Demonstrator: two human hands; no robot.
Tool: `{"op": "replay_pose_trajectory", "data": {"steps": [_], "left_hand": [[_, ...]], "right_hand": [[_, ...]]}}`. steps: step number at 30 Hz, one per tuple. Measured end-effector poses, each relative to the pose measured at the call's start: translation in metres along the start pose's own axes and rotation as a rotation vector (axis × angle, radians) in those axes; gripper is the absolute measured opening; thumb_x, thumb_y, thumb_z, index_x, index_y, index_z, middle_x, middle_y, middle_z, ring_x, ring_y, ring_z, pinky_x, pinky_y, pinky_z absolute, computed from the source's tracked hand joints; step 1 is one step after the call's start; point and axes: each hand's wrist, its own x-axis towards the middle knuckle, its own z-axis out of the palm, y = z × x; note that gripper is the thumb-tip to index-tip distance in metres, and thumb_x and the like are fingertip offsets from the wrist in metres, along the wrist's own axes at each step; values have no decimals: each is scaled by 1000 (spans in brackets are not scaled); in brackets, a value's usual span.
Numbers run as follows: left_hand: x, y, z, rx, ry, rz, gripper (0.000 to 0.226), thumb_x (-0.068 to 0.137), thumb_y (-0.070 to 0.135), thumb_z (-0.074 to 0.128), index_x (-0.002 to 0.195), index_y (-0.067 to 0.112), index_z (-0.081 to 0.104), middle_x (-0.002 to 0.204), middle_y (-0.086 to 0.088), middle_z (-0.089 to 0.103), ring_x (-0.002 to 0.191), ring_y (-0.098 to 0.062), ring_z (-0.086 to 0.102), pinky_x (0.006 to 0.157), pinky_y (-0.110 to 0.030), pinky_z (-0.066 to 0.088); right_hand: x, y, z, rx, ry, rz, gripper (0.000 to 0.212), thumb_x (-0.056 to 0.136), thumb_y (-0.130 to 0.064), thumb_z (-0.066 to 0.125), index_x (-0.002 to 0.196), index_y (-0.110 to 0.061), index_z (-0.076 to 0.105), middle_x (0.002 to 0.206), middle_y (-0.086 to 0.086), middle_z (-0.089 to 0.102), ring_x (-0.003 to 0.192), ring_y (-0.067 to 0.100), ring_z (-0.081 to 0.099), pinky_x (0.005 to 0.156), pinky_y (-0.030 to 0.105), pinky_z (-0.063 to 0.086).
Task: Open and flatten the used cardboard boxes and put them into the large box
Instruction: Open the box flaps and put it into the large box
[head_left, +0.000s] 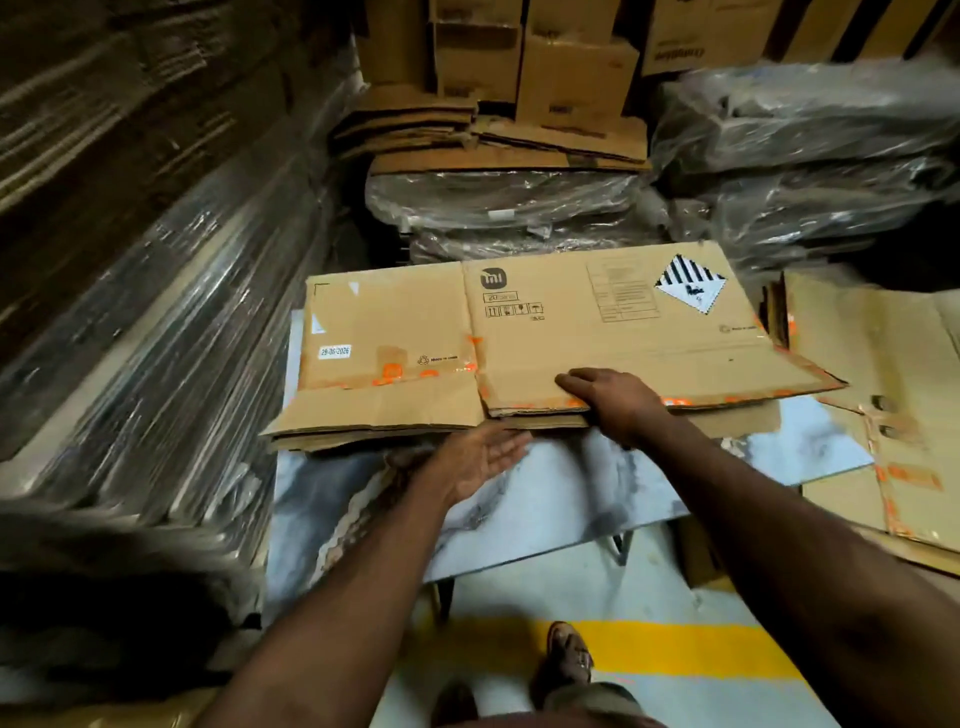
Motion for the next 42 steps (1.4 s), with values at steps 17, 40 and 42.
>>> {"op": "replay_pose_trajectory", "data": {"steps": [17,40,42], "left_hand": [[-37,-39,-118,-287,233,2,67,79,50,70,131,10,54,115,-13,67,112,-30,61,94,-48,47],[-12,-21,-112,-531,924,219,46,94,25,61,135,14,43,132,-14,54,115,-31,59,72,-34,56],[-2,-9,-130,-475,984,252,60,88,32,68,138,18,39,128,-13,56,99,-29,63,47,-26,52]], "right_hand": [[27,-52,50,45,-709,35,116,75,-76,62,158,-26,-1,162,13,11,146,36,25,116,49,27],[53,-92,98,191,-70,185,48,99,-45,42,140,-20,38,140,16,38,131,35,38,102,55,37],[58,-97,99,209,-53,163,48,100,-45,39,142,-22,36,145,15,35,135,34,34,105,55,35]]}}
